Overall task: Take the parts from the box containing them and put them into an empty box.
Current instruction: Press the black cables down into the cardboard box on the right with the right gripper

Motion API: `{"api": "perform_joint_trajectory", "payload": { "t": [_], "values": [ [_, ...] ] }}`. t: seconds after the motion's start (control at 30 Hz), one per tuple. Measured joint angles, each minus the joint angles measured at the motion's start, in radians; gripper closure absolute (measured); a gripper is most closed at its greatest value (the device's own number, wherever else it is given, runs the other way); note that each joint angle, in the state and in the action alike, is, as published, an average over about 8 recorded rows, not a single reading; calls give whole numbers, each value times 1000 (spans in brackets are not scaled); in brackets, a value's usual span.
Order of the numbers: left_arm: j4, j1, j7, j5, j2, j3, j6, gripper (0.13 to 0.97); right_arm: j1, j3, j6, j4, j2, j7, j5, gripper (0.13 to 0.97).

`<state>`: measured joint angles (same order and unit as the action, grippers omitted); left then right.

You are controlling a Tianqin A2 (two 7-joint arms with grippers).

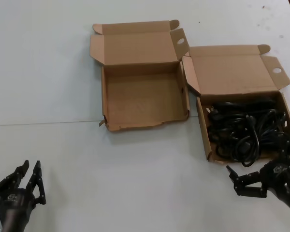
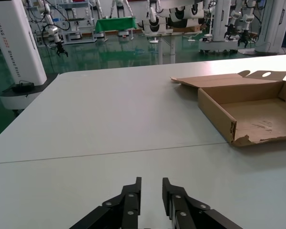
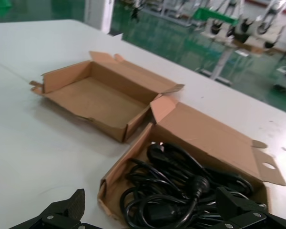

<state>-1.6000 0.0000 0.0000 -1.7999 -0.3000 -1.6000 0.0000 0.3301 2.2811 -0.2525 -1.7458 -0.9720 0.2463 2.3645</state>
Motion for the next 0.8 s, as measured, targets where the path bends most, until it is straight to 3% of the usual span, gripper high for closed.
{"api": "perform_joint_trajectory", "payload": {
  "t": [0.23, 0.43, 0.6, 0.8],
  "values": [
    [0, 0, 0, 0, 0, 0, 0, 850, 275, 308, -17, -20, -124, 0, 136, 129],
    [0, 0, 0, 0, 0, 0, 0, 907, 432, 437, 63, 19, -149, 0, 122, 129],
    [0, 0, 0, 0, 0, 0, 0, 930, 513, 464, 188, 71, -145, 0, -7, 129],
    [0, 0, 0, 0, 0, 0, 0, 940, 606, 471, 377, 127, -127, 0, -299, 129]
  ]
}}
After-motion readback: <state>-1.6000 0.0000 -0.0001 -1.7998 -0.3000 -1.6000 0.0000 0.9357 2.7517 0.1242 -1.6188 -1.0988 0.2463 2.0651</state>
